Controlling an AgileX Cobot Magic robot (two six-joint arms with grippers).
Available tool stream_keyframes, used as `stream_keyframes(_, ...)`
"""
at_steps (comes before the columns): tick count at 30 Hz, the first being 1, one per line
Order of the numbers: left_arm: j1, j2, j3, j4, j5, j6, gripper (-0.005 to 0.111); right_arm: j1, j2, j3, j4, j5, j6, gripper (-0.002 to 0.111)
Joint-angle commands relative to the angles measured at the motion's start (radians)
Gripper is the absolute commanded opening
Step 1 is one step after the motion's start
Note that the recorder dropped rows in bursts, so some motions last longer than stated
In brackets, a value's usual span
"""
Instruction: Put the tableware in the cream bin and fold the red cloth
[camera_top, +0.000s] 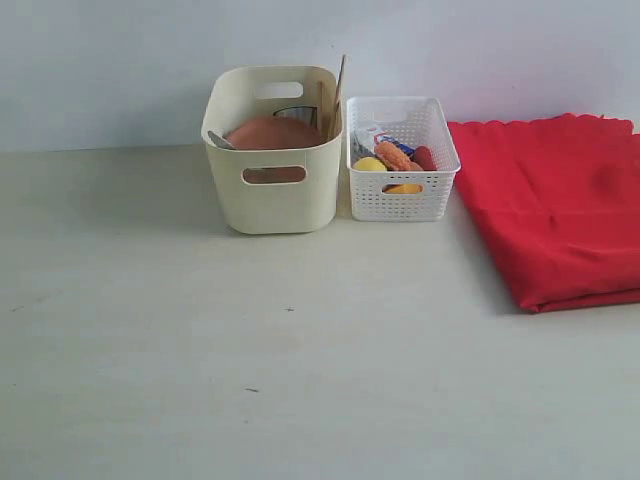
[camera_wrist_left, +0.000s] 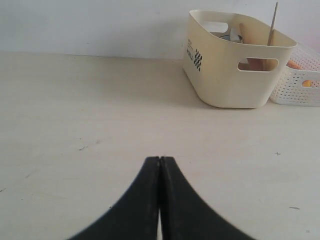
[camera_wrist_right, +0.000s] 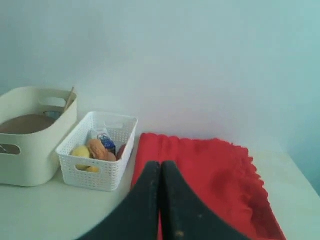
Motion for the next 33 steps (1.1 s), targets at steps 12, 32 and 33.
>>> stream_keyframes(12, -0.006, -0.006, 0.003, 0.006, -0.008, -0.008, 0.0, 0.003, -0.159, 0.085, 0.069, 0.072, -0.086, 0.0)
stream_keyframes(32, -0.006, -0.006, 0.003, 0.006, -0.008, -0.008, 0.0, 0.003, -0.185, 0.085, 0.079, 0.177, -0.086, 0.0)
stream_keyframes(33, -0.006, -0.006, 0.003, 0.006, -0.008, -0.008, 0.0, 0.003, -0.185, 0.085, 0.079, 0.177, -0.086, 0.0)
